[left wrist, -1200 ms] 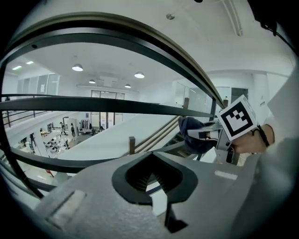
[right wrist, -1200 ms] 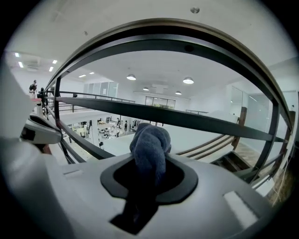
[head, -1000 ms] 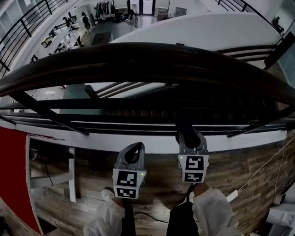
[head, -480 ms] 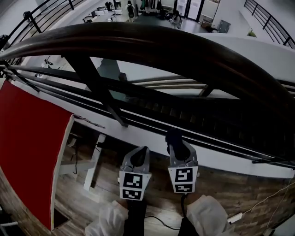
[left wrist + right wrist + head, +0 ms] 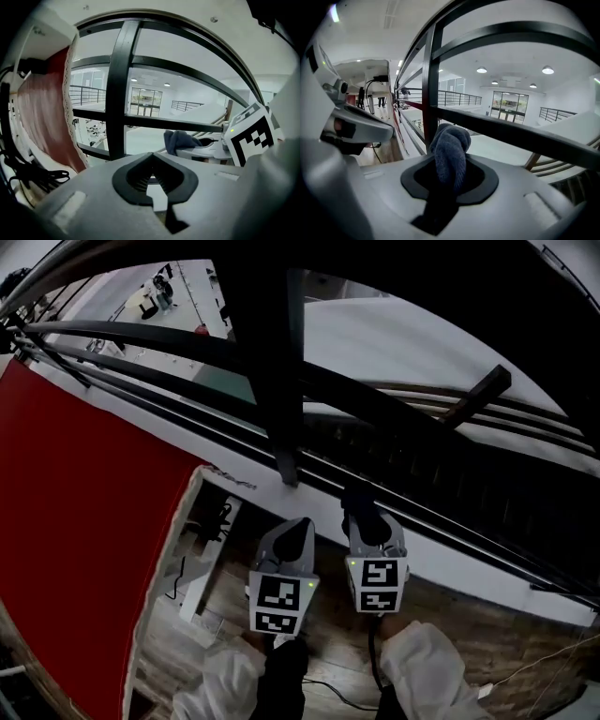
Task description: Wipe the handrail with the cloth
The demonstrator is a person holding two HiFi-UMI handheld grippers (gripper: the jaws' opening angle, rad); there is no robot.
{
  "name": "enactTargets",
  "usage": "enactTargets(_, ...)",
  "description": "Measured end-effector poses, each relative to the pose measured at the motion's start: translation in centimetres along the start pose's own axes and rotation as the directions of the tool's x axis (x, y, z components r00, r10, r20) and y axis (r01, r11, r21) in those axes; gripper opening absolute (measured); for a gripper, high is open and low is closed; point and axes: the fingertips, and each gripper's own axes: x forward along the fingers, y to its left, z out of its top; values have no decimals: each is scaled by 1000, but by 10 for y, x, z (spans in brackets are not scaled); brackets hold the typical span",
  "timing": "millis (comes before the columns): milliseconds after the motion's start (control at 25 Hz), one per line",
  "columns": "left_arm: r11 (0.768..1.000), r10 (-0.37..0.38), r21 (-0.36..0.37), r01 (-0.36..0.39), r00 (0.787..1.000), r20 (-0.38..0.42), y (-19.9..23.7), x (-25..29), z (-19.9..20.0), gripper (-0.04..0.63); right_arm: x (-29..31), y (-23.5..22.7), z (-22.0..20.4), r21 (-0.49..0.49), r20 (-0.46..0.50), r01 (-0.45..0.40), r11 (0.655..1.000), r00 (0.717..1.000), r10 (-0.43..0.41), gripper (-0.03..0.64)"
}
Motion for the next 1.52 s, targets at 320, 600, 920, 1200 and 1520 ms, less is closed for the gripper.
enactTargets(320,1000,-2,-24,3,1000,10,49,38,-33,3,81,19,-11,32,-6,26,999,1000,-25,92)
enactTargets(600,999,12,-44,-11,999,32,75,59,-37,3,128,31,-6,41,5,13,999,1000,-13,92)
enactTargets(920,996,10,-89,-7,999,32,82,60,-39,3,166,53,-2,106,-25,5,994,1000,-2,92)
enactTargets(1200,994,17,-109,-15,1000,15,84,57,-47,3,169,53,1,84,-26,-15,996,1000,17,92)
enactTargets(1520,995,19,-98,-16,999,28,83,61,-38,3,171,51,-4,56,-39,9,998,999,-7,92)
